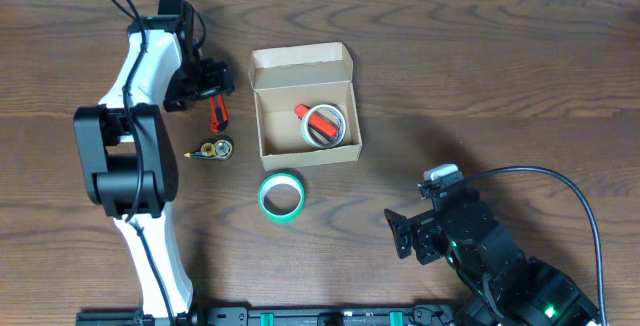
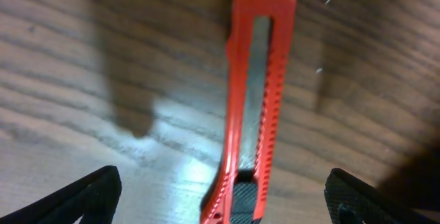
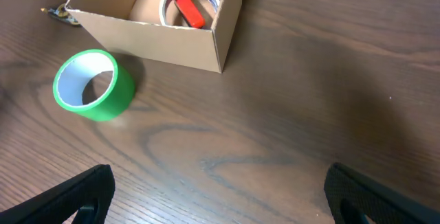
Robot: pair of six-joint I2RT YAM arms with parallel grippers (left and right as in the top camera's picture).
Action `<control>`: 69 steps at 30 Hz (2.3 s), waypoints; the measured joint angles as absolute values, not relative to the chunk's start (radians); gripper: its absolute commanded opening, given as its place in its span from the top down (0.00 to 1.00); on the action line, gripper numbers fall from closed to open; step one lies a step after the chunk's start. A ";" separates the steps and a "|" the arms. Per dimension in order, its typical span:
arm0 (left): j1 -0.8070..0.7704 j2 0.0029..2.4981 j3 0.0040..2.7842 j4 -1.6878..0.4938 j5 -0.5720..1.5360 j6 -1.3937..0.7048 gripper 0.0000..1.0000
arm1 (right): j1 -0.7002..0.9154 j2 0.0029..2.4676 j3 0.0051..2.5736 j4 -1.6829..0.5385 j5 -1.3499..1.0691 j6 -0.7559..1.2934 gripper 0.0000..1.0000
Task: Pack container
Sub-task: 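Reach the left gripper to the red box cutter and grasp it, then carry the red box cutter into the box and release it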
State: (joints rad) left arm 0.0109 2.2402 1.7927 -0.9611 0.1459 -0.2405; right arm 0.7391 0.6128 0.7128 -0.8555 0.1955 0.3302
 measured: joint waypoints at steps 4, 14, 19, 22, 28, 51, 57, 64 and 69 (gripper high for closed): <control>-0.011 2.279 1.825 -0.962 0.146 -0.251 0.04 | 0.739 0.613 0.713 -0.855 0.196 0.330 0.01; -0.031 2.321 1.848 -0.966 0.138 -0.292 0.12 | 0.739 0.613 0.713 -0.855 0.196 0.330 0.01; -0.031 2.321 1.848 -0.973 0.126 -0.299 0.25 | 0.739 0.613 0.713 -0.855 0.196 0.330 0.01; -0.031 2.321 1.848 -0.991 0.119 -0.301 0.32 | 0.739 0.613 0.713 -0.855 0.196 0.330 0.01; -0.031 2.321 1.848 -1.020 0.098 -0.302 0.48 | 0.739 0.613 0.713 -0.855 0.196 0.330 0.01; -0.031 2.321 1.851 -1.042 0.089 -0.321 0.82 | 0.739 0.613 0.713 -0.855 0.196 0.330 0.01; -0.031 2.321 1.851 -1.042 0.089 -0.344 0.82 | 0.739 0.613 0.713 -0.855 0.196 0.330 0.01; -0.031 2.319 1.851 -1.042 0.089 -0.348 0.78 | 0.739 0.613 0.713 -0.855 0.196 0.330 0.01; -0.031 2.300 1.851 -1.041 0.089 -0.348 0.78 | 0.739 0.613 0.713 -0.855 0.196 0.330 0.01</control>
